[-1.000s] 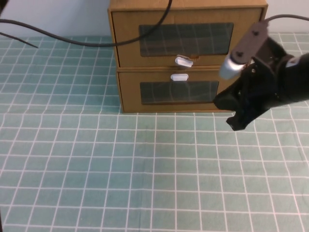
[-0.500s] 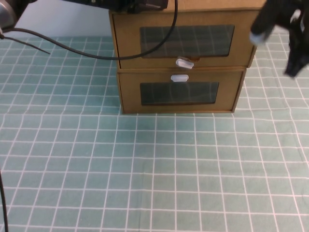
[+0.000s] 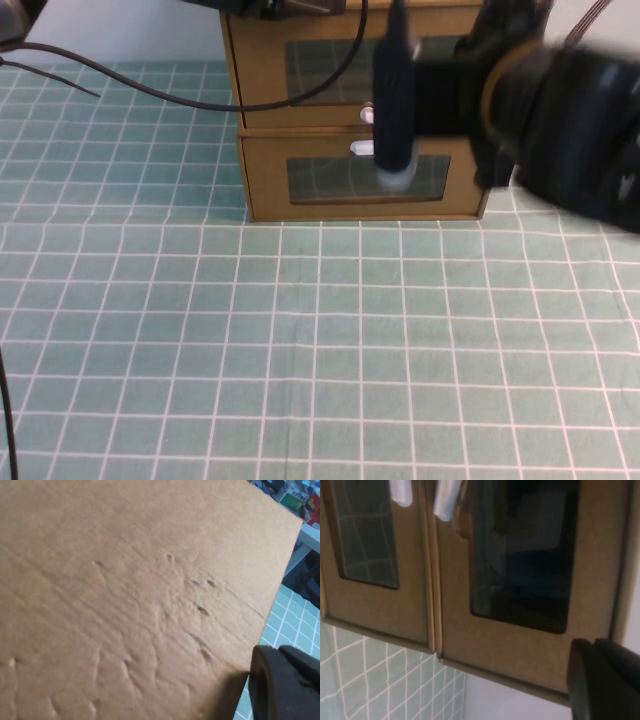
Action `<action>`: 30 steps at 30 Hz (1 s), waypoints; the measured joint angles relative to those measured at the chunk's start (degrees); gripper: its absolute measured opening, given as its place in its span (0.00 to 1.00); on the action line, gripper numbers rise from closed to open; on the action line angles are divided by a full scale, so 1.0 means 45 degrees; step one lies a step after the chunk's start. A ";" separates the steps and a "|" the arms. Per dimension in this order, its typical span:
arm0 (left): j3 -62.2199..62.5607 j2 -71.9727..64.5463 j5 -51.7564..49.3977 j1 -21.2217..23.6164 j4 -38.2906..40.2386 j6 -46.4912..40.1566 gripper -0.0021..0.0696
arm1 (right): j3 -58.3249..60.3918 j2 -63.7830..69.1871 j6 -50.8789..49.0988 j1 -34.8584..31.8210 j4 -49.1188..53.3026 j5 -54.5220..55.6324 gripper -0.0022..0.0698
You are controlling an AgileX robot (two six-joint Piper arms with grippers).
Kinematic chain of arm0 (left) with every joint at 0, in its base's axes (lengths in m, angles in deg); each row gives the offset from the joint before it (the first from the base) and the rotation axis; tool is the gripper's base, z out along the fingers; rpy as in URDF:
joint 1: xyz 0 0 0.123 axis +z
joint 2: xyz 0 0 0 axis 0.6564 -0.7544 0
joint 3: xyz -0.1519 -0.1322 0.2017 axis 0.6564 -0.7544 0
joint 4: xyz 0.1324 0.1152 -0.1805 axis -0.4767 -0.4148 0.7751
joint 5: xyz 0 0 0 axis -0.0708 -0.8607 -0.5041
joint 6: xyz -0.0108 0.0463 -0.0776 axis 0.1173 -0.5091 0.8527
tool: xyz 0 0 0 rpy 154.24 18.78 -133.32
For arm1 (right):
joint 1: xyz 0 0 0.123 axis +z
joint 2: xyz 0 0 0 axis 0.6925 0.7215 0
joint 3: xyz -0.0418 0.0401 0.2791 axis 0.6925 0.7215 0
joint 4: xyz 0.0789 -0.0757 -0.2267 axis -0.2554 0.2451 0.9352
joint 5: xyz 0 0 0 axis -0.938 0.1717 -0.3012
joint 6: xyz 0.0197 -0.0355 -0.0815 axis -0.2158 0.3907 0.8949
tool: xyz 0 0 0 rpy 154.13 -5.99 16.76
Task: Open the shoe box
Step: 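Pull the top drawer of the cardboard box fully open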
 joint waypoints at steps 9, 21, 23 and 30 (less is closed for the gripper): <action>0.0024 0.0000 -0.0019 0.0000 -0.0029 0.0101 0.02 | 0.3653 0.0060 -0.9214 0.0767 0.6785 0.1955 0.01; 0.0024 0.0000 -0.0016 0.0000 -0.0111 0.0124 0.02 | 0.1929 0.3123 -1.1385 0.0738 0.7178 0.1866 0.06; 0.0024 0.0000 -0.0016 0.0000 -0.0111 0.0124 0.02 | 0.1482 0.3319 -1.1640 0.0710 0.7198 0.1817 0.11; 0.0024 0.0000 0.0032 0.0000 0.0026 0.0379 0.02 | 0.1015 0.3441 -1.2592 0.0710 0.7245 0.1713 0.49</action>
